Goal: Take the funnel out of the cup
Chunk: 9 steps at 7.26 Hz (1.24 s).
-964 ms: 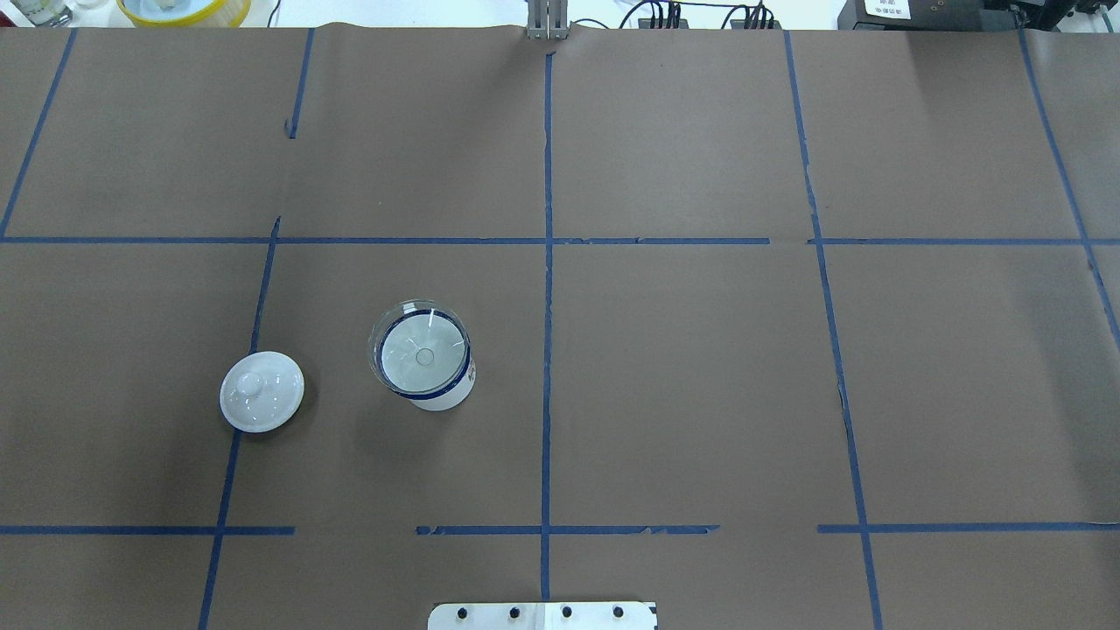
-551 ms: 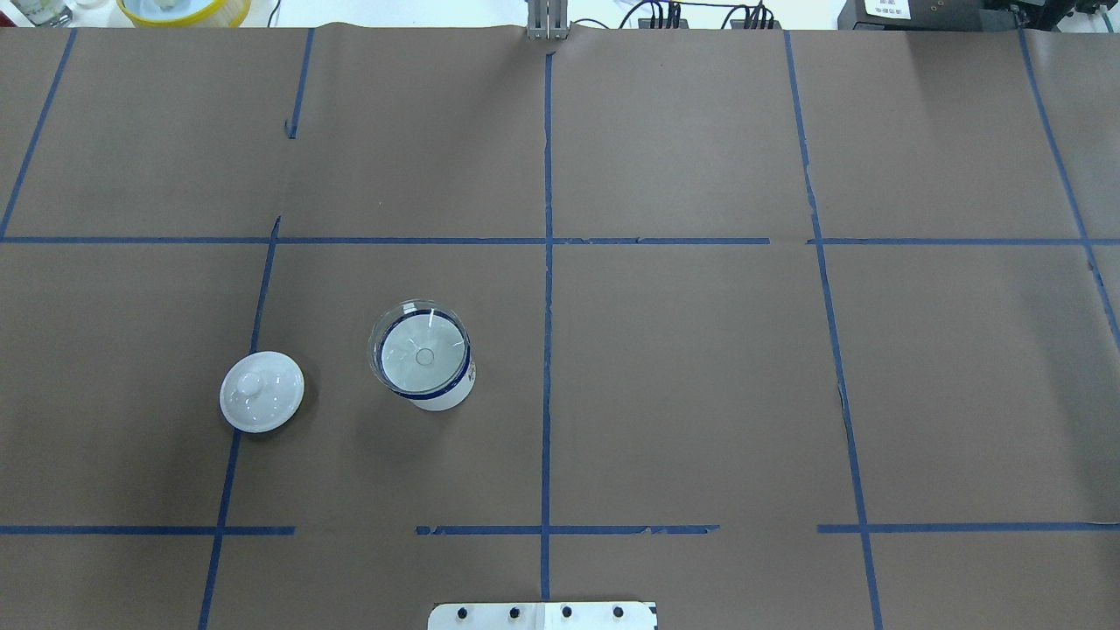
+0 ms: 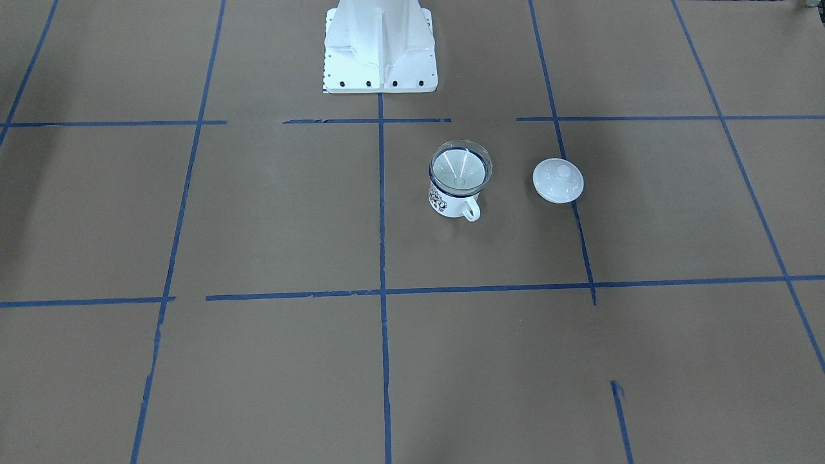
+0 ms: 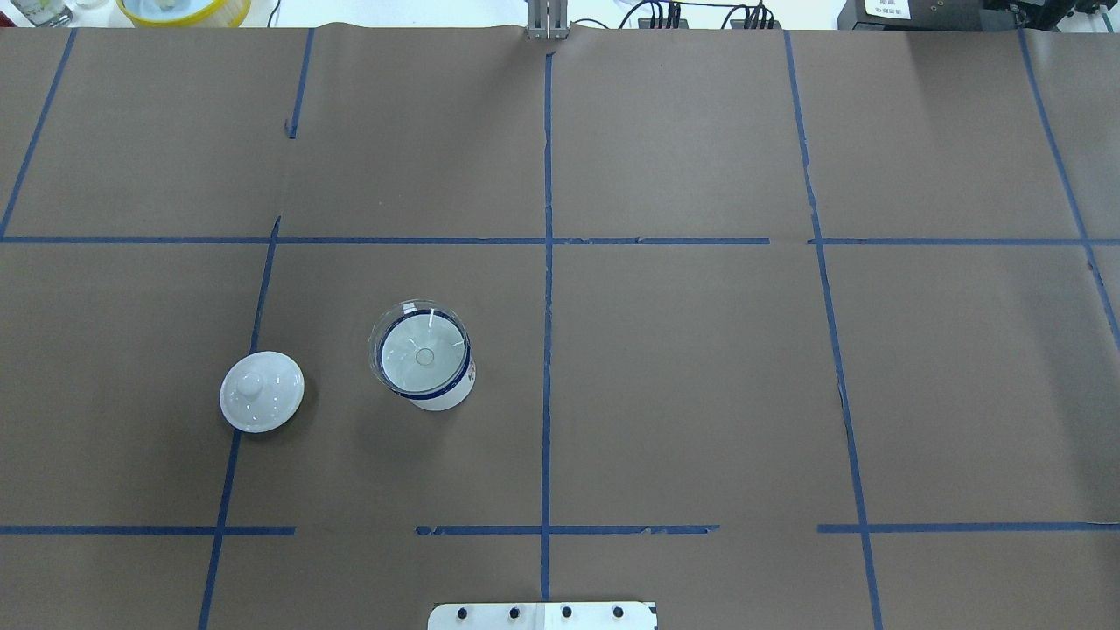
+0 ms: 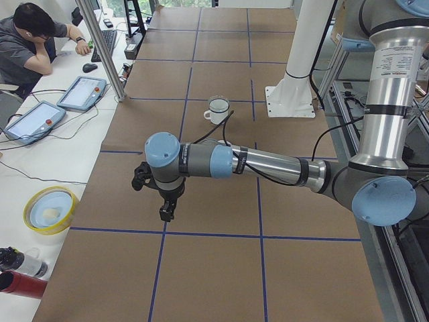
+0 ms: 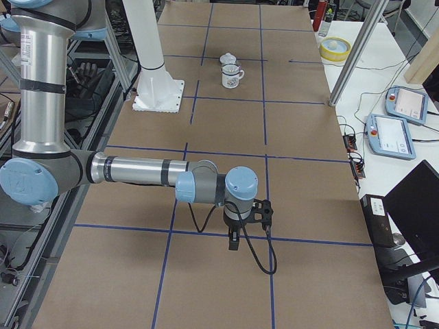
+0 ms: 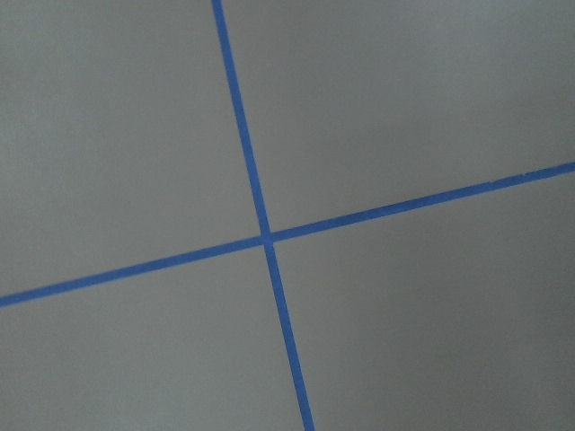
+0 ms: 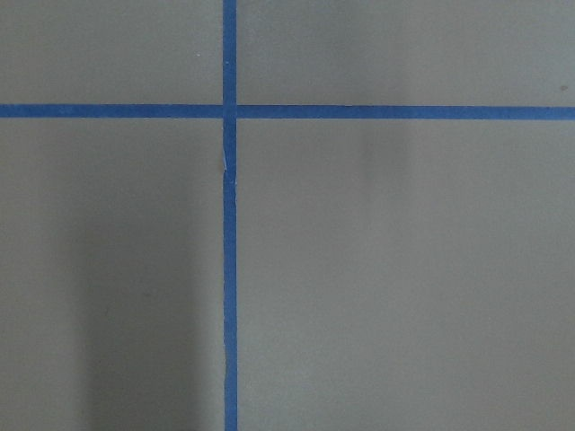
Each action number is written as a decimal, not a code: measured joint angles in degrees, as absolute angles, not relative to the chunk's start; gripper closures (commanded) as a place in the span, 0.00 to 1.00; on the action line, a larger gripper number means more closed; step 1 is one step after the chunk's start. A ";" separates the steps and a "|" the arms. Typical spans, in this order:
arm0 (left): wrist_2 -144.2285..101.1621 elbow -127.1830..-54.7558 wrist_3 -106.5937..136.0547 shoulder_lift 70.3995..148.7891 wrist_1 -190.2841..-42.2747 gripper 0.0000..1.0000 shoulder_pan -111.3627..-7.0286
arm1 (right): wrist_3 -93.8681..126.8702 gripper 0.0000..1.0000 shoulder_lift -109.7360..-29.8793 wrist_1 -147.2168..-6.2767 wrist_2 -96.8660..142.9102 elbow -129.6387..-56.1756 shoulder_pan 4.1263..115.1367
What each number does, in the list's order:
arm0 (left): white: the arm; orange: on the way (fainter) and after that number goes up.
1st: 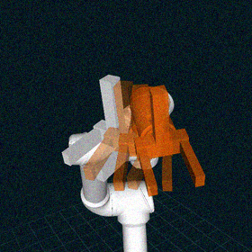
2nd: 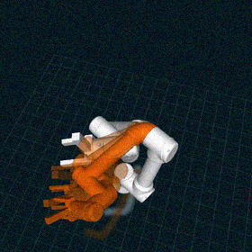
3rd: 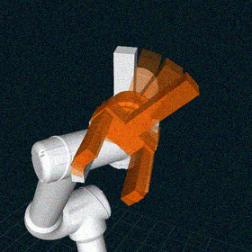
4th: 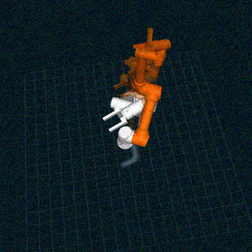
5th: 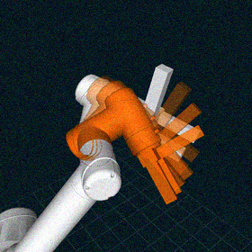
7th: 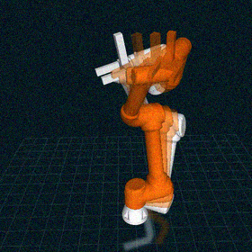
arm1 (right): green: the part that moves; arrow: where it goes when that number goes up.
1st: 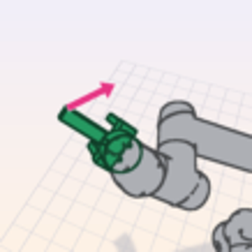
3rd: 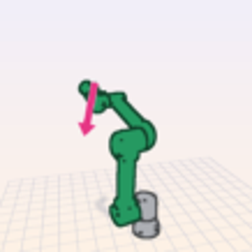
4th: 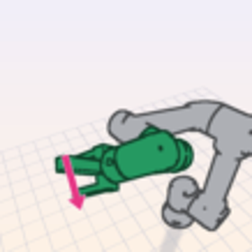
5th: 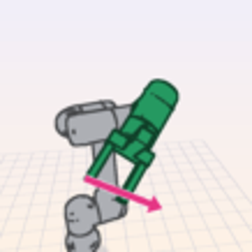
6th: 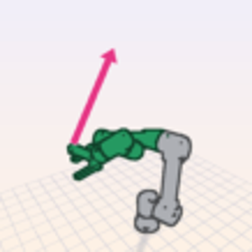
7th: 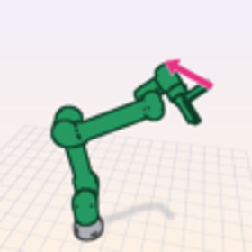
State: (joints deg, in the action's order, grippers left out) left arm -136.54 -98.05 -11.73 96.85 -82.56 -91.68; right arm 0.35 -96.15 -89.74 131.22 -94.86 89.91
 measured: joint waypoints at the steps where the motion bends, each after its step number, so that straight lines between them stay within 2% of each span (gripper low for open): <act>1: -135.81 -97.90 -9.32 100.13 -83.51 0.00 -91.56 | 0.35 0.00 -96.15 -89.74 131.22 -94.87 89.91; 3: -134.86 -97.99 9.27 104.43 -89.90 0.00 -91.44 | 0.35 0.00 -96.15 -89.74 131.22 -94.89 89.91; 5: -134.82 -100.58 26.91 104.99 -99.93 0.00 -88.17 | 0.35 0.00 -96.15 -89.74 131.22 -94.89 89.91; 9: -127.65 -109.50 59.48 108.53 -103.74 0.00 -63.90 | 0.35 0.00 -96.15 -89.73 131.22 -94.92 89.91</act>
State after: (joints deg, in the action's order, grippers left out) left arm -127.65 -109.50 59.48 108.53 -103.74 -63.90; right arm 0.35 -96.15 -89.73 131.22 -94.92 89.91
